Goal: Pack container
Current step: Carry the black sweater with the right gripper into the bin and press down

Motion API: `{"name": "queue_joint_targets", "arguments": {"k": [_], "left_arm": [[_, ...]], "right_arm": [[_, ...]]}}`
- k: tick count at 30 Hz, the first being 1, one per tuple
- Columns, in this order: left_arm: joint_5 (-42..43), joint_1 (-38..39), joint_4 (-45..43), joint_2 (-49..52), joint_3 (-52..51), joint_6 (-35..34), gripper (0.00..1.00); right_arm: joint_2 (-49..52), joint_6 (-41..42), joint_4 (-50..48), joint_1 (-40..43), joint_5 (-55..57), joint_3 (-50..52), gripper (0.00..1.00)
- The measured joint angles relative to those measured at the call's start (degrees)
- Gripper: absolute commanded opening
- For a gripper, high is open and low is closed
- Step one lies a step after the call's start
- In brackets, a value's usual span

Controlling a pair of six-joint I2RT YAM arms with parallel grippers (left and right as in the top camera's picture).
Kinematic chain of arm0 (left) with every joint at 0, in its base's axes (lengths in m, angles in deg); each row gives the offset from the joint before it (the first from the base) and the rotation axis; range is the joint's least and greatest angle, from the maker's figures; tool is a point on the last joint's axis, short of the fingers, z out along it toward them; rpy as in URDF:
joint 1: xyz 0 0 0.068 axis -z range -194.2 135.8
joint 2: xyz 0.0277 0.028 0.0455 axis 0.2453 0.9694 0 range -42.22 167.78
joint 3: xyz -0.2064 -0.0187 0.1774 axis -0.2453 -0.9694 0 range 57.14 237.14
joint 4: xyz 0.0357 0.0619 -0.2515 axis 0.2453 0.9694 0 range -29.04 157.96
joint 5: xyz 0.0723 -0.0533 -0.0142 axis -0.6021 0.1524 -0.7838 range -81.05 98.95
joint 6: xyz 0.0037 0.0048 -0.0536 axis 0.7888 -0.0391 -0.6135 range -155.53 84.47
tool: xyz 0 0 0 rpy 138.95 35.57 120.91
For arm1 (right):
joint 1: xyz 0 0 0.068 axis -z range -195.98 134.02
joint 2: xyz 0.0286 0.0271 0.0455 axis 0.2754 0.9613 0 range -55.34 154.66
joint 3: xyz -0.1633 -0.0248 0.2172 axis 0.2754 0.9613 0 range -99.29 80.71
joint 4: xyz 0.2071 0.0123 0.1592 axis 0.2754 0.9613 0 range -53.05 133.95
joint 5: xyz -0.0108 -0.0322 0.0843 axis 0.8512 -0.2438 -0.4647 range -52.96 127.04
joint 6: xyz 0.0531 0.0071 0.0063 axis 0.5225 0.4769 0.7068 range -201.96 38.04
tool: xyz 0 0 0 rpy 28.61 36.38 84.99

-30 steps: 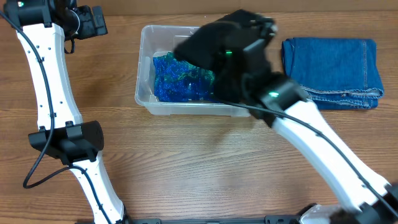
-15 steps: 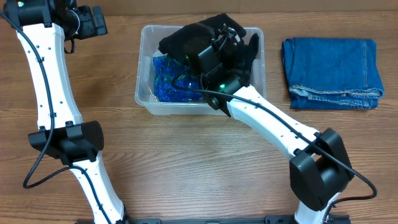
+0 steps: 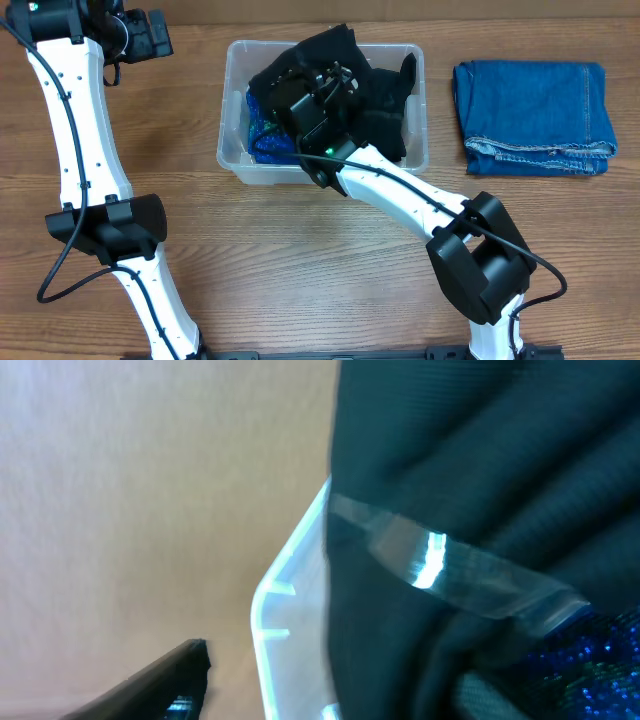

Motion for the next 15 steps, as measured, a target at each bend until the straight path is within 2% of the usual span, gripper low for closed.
{"name": "queue_joint_targets", "arguments": {"k": [2, 10, 13, 15], "left_arm": [[0.00, -0.02, 0.00, 0.00, 0.00, 0.00, 1.00], [0.00, 0.00, 0.02, 0.00, 0.00, 0.00, 1.00], [0.00, -0.02, 0.02, 0.00, 0.00, 0.00, 1.00], [0.00, -0.02, 0.02, 0.00, 0.00, 0.00, 1.00]], "right_arm": [[0.00, -0.37, 0.00, -0.39, -0.11, -0.02, 1.00], [0.00, -2.08, 4.46, -1.55, 1.09, -0.15, 1.00], [-0.33, -6.91, 7.58, -1.57, 2.38, -0.24, 1.00], [-1.60, -16.46, 10.03, -1.57, 2.73, -0.24, 1.00]]}}
